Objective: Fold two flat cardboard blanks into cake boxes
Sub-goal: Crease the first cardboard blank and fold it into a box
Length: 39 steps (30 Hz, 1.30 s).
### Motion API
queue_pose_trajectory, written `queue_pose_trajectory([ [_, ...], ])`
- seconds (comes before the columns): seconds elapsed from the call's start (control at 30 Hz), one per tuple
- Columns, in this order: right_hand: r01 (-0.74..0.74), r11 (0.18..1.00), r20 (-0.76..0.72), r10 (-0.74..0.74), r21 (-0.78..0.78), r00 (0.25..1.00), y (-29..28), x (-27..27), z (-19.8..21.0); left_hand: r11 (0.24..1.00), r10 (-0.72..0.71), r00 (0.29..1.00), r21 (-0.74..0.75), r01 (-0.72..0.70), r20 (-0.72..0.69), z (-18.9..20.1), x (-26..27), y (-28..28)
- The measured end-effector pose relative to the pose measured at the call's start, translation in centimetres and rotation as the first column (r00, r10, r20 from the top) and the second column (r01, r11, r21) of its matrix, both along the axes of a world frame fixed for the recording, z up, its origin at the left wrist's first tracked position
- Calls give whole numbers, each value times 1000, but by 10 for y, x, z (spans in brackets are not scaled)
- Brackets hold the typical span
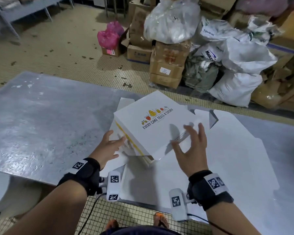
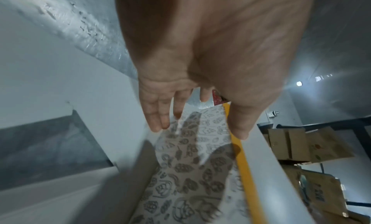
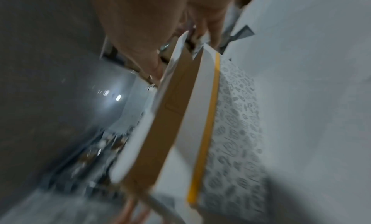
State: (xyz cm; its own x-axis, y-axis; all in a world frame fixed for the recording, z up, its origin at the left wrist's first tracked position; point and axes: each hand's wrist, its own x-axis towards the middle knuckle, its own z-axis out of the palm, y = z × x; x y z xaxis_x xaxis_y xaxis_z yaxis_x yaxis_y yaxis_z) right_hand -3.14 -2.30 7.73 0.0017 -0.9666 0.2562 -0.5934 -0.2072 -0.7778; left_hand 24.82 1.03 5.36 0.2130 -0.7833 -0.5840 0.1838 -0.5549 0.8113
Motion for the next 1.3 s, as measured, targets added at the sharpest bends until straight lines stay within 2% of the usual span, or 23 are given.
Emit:
queue_pose_trajectory([
  [0.07,-109,988,-189,86,-111,978,6,6,2,1000,16,1000,3,-16,-14,-2,-4,0],
  [0.13,-235,965,-320,188,-116,929,9,15,8,999,36,999,-9,-36,6,-3,-8,-2],
  [0.23,-390,920,-482,326,-37,814,10,29,15,998,49,999,-29,-48,24,-5,-12,-4],
  [0.33,-411,907,-562,386,89,732,11,40,11,993,103,992,-44,-106,-67,-7,-14,-5],
  [0.43,-384,921,-569,353,70,743,11,45,4,979,188,968,-43,-198,-167,-9,-13,-3],
  [0.6,-288,956,-541,209,-64,815,9,48,5,964,259,950,-11,-265,-174,-12,-9,5],
  [0.73,-245,961,-440,168,-124,882,8,48,5,978,201,971,-22,-205,-131,-15,-12,13],
  [0.8,-247,954,-353,176,-168,919,9,49,2,994,97,995,-46,-96,26,-18,-12,15],
  [0.9,-274,940,-258,218,-202,941,11,50,2,996,-67,945,-35,83,321,-23,-12,17],
  [1.0,-278,938,-132,255,-206,958,8,38,8,993,-78,910,-47,107,406,-24,-14,18],
  [1.1,-128,981,86,141,-144,986,-5,15,14,990,-91,890,-55,129,446,-23,-14,19],
  [1.17,-35,998,182,44,-53,982,-19,-1,13,988,-82,856,-68,135,510,-23,-14,21],
  [1.23,8,999,255,-21,53,967,-33,-15,8,989,-49,862,-97,113,505,-23,-12,23],
  [1.3,22,978,383,-101,206,918,-47,-25,7,985,-54,888,-120,121,456,-22,-11,24],
])
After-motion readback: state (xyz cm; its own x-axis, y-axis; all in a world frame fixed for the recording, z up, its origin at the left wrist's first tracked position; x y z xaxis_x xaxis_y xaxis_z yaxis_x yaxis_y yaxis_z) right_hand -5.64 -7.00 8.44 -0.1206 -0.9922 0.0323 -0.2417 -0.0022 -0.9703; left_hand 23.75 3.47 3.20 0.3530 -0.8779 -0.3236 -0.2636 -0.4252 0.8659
